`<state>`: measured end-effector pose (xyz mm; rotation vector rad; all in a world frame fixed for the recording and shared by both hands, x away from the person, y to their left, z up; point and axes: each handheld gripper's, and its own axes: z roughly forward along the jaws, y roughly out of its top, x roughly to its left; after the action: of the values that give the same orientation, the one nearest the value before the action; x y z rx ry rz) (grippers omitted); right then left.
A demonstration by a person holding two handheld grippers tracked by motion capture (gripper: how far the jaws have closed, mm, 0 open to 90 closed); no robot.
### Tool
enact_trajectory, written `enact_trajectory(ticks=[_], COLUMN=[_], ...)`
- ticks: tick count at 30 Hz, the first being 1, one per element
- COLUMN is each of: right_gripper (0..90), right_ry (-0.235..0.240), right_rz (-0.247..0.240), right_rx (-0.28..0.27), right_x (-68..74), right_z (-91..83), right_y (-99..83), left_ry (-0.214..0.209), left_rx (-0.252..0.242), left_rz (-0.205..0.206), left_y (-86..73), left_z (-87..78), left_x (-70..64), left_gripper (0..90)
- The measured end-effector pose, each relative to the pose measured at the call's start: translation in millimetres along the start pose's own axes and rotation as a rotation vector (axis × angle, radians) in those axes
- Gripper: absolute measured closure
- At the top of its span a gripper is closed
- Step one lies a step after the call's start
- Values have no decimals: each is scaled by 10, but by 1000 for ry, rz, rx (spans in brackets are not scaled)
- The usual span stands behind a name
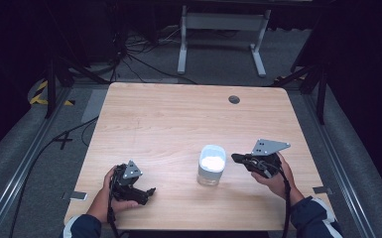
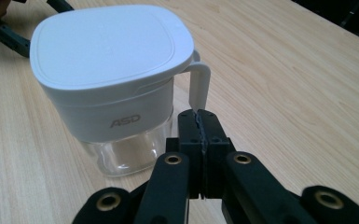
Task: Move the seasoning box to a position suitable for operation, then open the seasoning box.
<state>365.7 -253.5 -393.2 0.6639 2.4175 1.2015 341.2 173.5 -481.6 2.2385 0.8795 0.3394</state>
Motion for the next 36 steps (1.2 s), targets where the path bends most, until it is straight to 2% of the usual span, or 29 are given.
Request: enact_trajectory(ticks=[3, 4, 10, 15, 17, 19, 26, 36], right_gripper=[900, 900, 900, 900, 900, 900, 900, 900], right_ry=[-4, -7, -7, 3, 6, 10, 30, 57], right_rz=[8, 6, 6, 9, 4, -3, -17, -5], right_rx=[-18, -24, -73, -114, -115, -110, -85, -52], right_x=[-20, -25, -86, -168, -180, -181, -151, -181], right_z=[-20, -31, -60, -16, 22, 65, 224, 387], right_y=[24, 41, 164, 305, 347, 378, 464, 468], left_ry=[0, -7, -6, -6, -3, -8, -8, -8], left_rx=[7, 3, 4, 4, 7, 5, 5, 5], left_rz=[17, -2, 1, 0, 9, -6, -6, -5], left_y=[-1, -6, -5, -5, -3, -5, -5, -5], left_z=[-10, -5, -6, -5, -8, -4, -4, -4], left_x=[9, -3, -1, -1, 2, -7, -7, -6], left_gripper=[3, 3, 4, 3, 3, 3, 3, 3])
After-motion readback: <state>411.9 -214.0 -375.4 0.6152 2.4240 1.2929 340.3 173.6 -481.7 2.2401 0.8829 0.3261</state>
